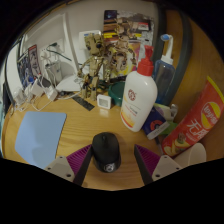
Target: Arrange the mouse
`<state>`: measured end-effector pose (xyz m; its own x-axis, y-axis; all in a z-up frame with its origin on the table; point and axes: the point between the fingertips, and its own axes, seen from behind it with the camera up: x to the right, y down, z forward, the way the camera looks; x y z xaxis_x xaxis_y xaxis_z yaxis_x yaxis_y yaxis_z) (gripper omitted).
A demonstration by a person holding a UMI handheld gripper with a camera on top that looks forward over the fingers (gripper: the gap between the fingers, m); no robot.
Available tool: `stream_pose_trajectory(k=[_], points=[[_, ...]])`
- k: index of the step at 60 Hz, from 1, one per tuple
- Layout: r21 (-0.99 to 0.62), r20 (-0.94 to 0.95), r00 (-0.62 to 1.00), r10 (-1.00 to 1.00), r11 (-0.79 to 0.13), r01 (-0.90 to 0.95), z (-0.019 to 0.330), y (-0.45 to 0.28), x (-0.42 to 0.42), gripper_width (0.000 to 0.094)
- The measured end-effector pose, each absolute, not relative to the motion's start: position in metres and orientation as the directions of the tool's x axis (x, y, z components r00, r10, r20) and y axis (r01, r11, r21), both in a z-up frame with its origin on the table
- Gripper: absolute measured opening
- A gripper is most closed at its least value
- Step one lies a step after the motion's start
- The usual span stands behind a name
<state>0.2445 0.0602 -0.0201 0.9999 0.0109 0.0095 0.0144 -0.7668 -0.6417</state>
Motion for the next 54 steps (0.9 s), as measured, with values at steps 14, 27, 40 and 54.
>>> stream_pose_trajectory(k=[14, 27, 40, 54], points=[[-0.647, -0.044, 0.999, 0.017, -0.762, -0.016, -0.023, 0.072, 0.242, 0.08], [-0.671, -0.043, 0.999, 0.017, -0.741, -0.016, -0.022, 0.076, 0.24, 0.0582], [-0.673, -0.042, 0.999, -0.03, -0.738, -0.051, -0.023, 0.075, 0.244, 0.0454], [-0.665, -0.003, 0.997, -0.072, -0.744, -0.056, -0.021, 0.075, 0.244, 0.0297]])
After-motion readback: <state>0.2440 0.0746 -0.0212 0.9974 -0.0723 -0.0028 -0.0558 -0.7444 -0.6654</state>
